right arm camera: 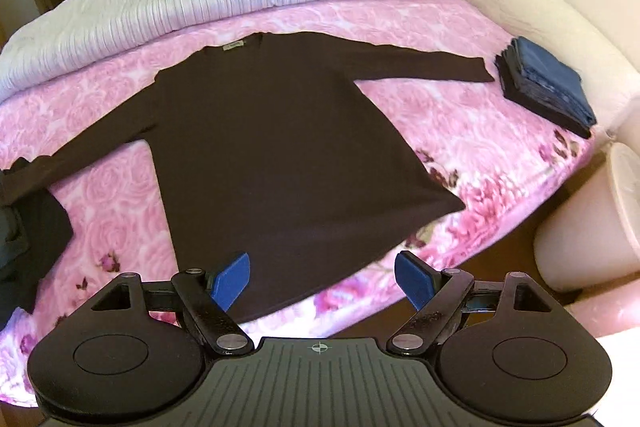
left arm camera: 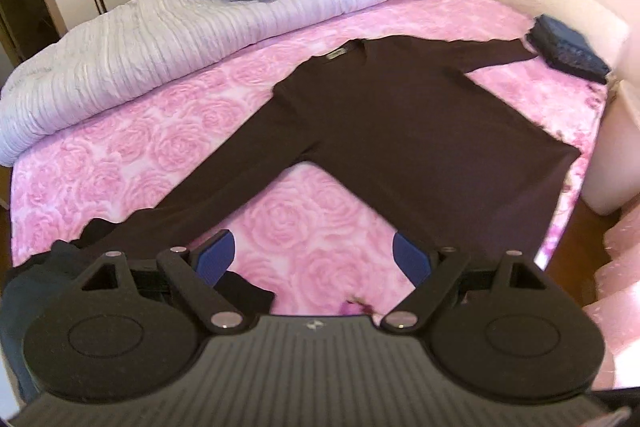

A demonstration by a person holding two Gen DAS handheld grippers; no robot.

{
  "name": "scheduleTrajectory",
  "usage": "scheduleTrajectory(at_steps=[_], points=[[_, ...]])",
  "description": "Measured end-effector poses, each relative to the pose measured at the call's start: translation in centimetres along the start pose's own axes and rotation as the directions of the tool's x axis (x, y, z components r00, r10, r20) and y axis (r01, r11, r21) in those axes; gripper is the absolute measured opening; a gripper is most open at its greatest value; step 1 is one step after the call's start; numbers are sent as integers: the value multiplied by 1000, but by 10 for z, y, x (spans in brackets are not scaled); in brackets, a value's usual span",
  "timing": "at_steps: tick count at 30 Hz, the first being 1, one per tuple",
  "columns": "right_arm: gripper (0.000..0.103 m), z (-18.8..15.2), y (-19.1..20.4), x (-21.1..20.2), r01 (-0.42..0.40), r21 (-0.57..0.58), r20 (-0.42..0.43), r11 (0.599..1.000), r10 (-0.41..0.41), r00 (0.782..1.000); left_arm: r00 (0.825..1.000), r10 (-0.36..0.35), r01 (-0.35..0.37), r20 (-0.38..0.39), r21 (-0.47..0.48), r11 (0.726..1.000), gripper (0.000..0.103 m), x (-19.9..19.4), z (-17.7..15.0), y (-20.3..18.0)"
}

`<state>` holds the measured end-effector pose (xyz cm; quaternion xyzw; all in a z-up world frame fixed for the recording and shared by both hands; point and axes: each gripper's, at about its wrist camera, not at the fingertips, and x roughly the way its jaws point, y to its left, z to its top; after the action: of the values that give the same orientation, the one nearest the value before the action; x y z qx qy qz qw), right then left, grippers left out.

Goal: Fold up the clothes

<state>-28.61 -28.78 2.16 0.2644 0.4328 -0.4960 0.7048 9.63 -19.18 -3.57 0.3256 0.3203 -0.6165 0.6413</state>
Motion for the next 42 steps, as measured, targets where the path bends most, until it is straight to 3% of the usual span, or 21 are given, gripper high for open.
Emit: scheduleTrajectory(at_steps=[7,20,30,36,42], points=[[83,-14,5,-18,30,-12,41,999,-30,999,1000,16,-16,10,47,999,84,-20,-11,-13],[83,-58,-6,-32,-37,-33,36,999,39,999,998,57,-58,20,58,997,84,-54,-30,-43],[83,-70,18,-23,-148,-119,78,982,158,984,986,169,-169,16,32,985,84,-72,-58,-12],[83,-52,84,-3,-240,-341,54,909,273,960,964,265,-266,-23,-22,964,84,-73,-87,49],[83,-22,191,23,-306,-576,65,758,416,907,944,325,-327,-51,-44,944,84,-53,-103,122]])
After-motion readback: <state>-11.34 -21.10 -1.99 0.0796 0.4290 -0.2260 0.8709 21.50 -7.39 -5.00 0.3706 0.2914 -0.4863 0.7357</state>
